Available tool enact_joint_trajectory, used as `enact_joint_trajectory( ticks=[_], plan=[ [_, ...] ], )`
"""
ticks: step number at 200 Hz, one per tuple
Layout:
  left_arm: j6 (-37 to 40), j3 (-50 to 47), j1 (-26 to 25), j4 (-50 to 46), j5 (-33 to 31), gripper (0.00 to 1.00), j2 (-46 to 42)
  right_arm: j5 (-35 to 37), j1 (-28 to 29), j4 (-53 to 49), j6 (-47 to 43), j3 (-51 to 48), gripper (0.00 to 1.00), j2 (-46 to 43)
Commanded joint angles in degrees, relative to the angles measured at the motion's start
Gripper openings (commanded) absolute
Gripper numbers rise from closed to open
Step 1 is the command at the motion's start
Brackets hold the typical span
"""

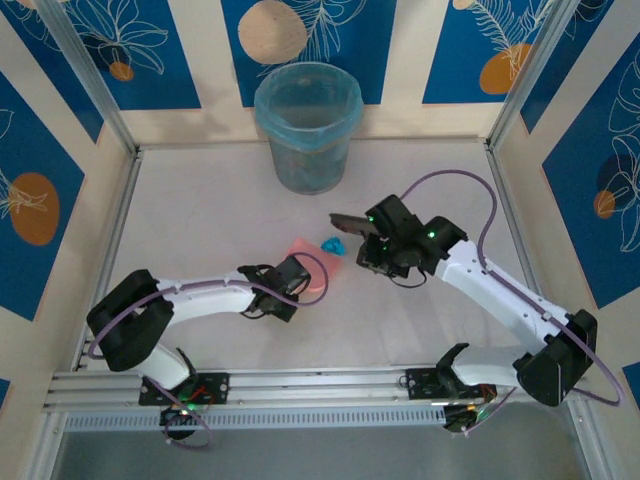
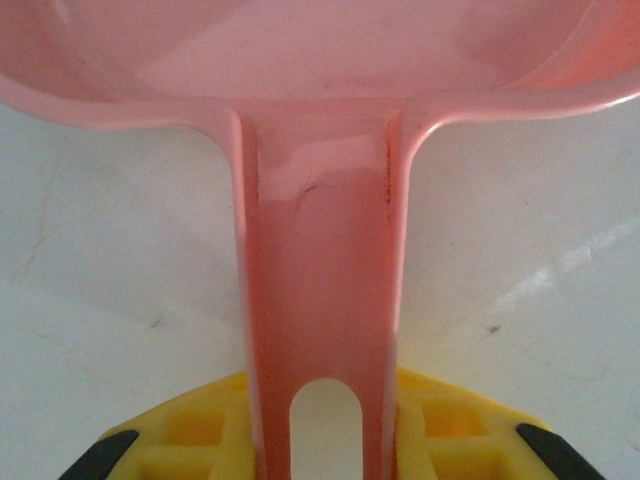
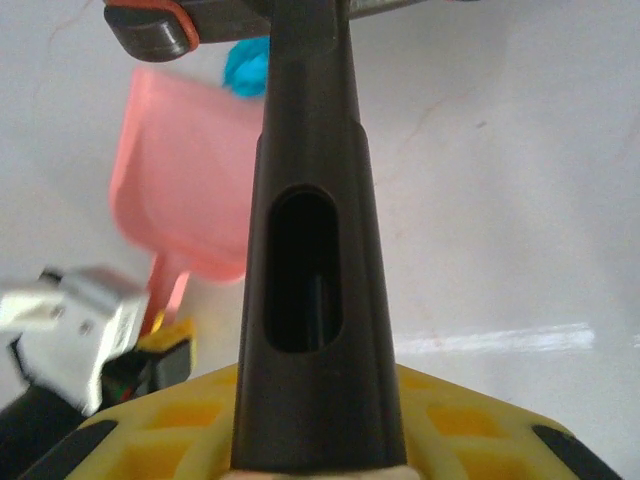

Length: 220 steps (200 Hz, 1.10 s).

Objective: Sweep away the paper scraps from the table

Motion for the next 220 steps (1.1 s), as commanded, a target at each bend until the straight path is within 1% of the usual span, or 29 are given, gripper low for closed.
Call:
enact_joint_trajectory(
  ticks=[1,32,56,82,110,142,159,220],
  plan=[
    [-0.6,1.0,-0.8,-3.4,1.6,0.00,-1.1,5.7,-1.8,-3.7,-2.5,1.3,0.00,2.4],
    [-2.7,4.5,-1.1,-8.3,2.6,0.00,0.3,8.6,-3.0,-7.9,-7.4,4.4,0.00,8.3],
    [-3.2,6.9,-1.5,-11.3,2.3,0.00,2.5,6.8,-3.0,-8.4,-10.9,7.1,0.00,13.5],
    [-3.3,9.1,-2.0,-14.7,-0.3,0.00,5.1,6.6,-1.4,-8.7,-12.5,10.3,0.00,18.2],
    [-3.1,10.9,-2.0,-16.5,-1.8,0.00,7.1,5.1,0.8,-9.1,-14.1,12.2,0.00,20.2],
    [-2.8,12.8,-1.8,-16.8,-2.8,0.00,10.0,3.0,2.9,-9.3,-14.1,10.7,0.00,18.2],
    [-2.7,13.9,-1.9,-17.0,-2.2,0.00,11.1,2.2,4.2,-9.5,-13.5,9.1,0.00,16.2],
    [-2.8,17.0,-1.8,-18.4,-4.1,0.00,10.9,-2.9,8.4,-8.4,-11.1,4.2,0.00,8.0]
  ],
)
